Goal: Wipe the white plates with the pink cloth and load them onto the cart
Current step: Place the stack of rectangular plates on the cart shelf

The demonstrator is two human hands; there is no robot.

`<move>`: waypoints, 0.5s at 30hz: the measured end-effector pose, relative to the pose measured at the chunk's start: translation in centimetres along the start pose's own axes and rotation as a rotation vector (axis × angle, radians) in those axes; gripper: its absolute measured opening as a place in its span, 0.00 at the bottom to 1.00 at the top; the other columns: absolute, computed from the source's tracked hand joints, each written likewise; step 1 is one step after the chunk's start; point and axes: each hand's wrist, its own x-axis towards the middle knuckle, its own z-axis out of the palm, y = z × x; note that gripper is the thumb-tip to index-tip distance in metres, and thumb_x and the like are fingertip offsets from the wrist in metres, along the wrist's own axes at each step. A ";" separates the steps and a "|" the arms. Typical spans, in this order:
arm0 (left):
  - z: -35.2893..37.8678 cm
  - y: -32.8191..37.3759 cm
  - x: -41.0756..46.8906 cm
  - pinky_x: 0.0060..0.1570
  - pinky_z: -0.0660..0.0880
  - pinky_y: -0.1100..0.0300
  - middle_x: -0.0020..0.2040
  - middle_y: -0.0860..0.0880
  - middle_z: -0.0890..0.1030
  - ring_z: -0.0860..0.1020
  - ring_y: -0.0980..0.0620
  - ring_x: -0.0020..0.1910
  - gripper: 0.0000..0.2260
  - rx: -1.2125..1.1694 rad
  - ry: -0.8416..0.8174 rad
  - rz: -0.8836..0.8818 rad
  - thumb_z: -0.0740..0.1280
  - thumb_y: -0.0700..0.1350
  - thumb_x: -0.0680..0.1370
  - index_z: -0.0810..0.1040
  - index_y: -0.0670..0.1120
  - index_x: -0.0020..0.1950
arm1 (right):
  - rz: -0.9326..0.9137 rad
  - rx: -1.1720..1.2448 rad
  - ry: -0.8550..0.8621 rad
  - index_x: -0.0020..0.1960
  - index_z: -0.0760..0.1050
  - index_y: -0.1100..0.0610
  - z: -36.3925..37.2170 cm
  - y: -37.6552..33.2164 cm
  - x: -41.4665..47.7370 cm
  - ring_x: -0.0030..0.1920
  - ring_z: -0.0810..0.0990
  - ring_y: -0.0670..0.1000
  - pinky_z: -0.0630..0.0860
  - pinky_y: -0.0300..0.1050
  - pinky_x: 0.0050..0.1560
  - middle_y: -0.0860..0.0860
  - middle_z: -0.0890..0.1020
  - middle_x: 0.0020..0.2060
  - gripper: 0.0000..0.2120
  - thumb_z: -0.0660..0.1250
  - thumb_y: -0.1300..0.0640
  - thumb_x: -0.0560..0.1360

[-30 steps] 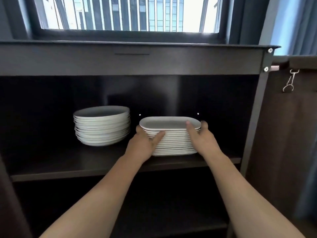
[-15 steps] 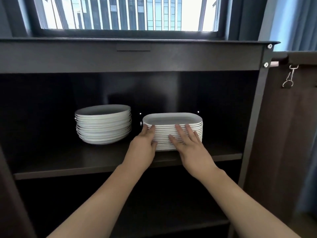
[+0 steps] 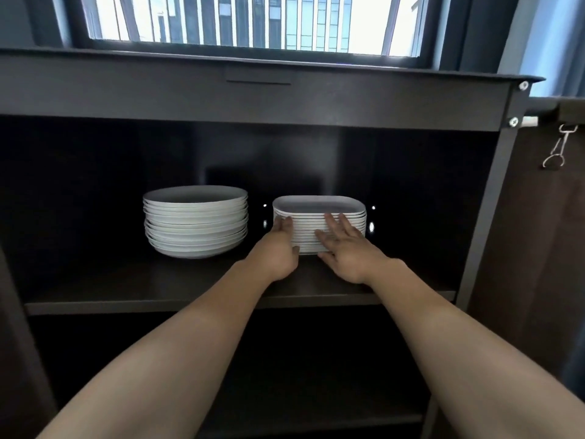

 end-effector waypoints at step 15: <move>-3.7 0.5 -6.5 0.66 0.68 0.57 0.72 0.45 0.68 0.68 0.48 0.69 0.25 0.052 0.120 0.133 0.62 0.45 0.80 0.61 0.44 0.76 | -0.120 0.311 0.278 0.72 0.68 0.58 -2.6 -5.4 -3.2 0.72 0.66 0.56 0.66 0.49 0.69 0.58 0.67 0.72 0.21 0.62 0.55 0.80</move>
